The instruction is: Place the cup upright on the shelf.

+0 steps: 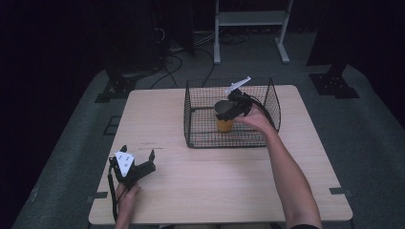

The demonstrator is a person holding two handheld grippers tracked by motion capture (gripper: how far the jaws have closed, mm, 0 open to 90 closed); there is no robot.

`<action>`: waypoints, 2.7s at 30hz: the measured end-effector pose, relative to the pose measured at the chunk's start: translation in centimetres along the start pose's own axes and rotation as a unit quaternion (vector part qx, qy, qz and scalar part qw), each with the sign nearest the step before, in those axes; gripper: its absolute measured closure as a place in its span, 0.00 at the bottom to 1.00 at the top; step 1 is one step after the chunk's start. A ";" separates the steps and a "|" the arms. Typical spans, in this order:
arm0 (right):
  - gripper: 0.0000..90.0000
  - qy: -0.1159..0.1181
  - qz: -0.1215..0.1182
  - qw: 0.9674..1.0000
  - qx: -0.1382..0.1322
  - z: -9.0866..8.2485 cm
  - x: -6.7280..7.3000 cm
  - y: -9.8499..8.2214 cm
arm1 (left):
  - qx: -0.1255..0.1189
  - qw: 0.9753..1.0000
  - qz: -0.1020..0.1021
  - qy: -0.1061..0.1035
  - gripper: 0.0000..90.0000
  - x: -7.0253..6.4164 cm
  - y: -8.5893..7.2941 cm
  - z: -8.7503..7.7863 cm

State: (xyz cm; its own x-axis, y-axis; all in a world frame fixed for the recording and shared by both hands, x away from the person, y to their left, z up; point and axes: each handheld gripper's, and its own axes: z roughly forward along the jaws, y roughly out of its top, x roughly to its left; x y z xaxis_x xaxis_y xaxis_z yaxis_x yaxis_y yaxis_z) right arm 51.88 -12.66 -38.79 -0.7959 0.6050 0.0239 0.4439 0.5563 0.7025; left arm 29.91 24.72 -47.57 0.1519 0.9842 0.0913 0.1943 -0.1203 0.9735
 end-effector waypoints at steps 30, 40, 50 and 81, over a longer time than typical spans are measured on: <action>0.01 0.016 0.024 0.998 -0.063 -4.7 0.2 1.4 | 0.002 1.000 -0.001 0.002 0.01 0.1 0.0 0.1; 0.01 0.014 0.029 0.996 -0.080 -7.9 0.3 0.5 | 0.000 1.000 -0.003 -0.001 0.01 0.1 0.0 0.0; 0.01 0.021 0.041 0.994 -0.096 -10.1 0.1 -1.1 | 0.001 1.000 -0.003 0.001 0.01 0.1 0.0 0.0; 0.07 0.045 0.041 0.992 -0.107 -12.7 1.6 -5.6 | 0.001 1.000 0.000 -0.001 0.01 0.0 0.0 0.0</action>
State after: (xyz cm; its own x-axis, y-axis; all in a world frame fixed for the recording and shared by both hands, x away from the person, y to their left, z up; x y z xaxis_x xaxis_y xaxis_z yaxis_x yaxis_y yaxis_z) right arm 42.89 -22.06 -33.70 -0.7985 0.5845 0.1438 0.4187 0.3677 0.8303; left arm 29.92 24.72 -47.58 0.1528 0.9841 0.0906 0.1954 -0.1199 0.9734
